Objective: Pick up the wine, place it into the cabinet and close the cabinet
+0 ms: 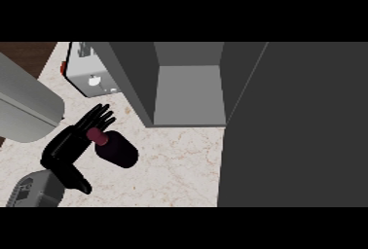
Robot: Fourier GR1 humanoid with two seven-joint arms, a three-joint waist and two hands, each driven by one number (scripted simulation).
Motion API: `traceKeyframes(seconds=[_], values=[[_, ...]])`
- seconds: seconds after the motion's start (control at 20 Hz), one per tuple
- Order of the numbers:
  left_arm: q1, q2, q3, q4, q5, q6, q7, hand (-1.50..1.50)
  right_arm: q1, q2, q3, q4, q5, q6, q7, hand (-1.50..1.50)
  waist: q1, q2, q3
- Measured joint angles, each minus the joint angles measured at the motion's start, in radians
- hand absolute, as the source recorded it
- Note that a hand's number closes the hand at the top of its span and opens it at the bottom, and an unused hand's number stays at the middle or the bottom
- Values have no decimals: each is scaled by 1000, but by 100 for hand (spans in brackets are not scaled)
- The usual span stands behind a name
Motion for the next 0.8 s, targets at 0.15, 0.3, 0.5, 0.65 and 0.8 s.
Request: traceKeyframes(seconds=[0.15,0.3,0.5,0.65,0.8], values=[[-12,-9,-10,34,-33,13,-29,-150,-7,-1,-4,-7,-1,-1,12,-150,0,0,0],[-40,2,-10,112,-77,21,-86,-150,11,7,3,-8,0,9,-5,-150,-2,1,0],[-50,4,-27,166,-121,38,-130,-150,-14,10,1,-11,3,-2,14,-150,0,1,0],[-45,-11,-47,189,-156,66,-166,-150,3,12,2,-13,4,8,11,-150,1,0,0],[-55,-17,-61,229,-178,82,-194,-150,-8,6,-20,-13,3,12,14,-150,0,1,0]])
